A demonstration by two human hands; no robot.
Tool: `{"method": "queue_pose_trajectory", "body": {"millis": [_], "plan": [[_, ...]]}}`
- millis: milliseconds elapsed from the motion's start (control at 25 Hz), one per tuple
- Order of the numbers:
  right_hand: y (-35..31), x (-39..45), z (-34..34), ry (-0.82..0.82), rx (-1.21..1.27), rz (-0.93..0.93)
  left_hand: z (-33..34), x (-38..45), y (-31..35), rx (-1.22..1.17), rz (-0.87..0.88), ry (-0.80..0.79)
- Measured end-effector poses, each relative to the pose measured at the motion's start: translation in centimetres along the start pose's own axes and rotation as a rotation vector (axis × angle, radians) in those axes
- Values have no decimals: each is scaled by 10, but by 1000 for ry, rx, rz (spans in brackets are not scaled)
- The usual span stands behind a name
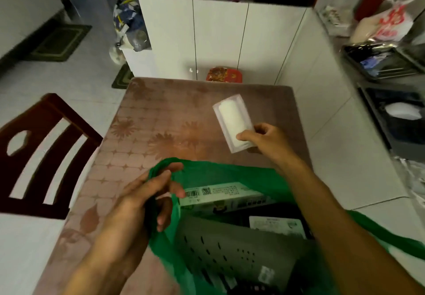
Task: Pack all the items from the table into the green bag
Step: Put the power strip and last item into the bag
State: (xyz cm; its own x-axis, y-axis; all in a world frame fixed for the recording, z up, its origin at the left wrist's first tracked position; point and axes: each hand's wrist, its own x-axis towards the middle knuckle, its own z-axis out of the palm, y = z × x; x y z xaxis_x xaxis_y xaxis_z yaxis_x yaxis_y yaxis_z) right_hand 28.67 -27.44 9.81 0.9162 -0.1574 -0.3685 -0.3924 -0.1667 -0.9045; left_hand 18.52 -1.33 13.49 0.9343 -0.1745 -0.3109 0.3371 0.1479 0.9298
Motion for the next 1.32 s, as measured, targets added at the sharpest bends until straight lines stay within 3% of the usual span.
{"method": "queue_pose_trajectory", "body": {"millis": [200,320,480,560,760,920,1080,1240,1320], "plan": [[-27,-174,-55,-171,376,-101,31,-42,32,-64,107,-23],[-10,-224,-61,-218,246,9,47,-57,37,-51,146,-29],[22,-209,-34,86,-530,57,63,-74,39,1,152,-7],[37,-193,-11,167,-781,1,68,-85,39,-9,157,-4],[38,-194,-25,140,-801,-221,69,-93,41,16,191,26],[46,-189,-34,-163,-657,-244,84,-89,39,3,203,18],[53,-191,-20,-273,-641,-331,76,-83,41,-2,228,26],[52,-177,9,-144,-785,-300,75,-90,36,55,246,16],[48,-176,8,-194,-781,-213,75,-92,36,53,231,27]]}}
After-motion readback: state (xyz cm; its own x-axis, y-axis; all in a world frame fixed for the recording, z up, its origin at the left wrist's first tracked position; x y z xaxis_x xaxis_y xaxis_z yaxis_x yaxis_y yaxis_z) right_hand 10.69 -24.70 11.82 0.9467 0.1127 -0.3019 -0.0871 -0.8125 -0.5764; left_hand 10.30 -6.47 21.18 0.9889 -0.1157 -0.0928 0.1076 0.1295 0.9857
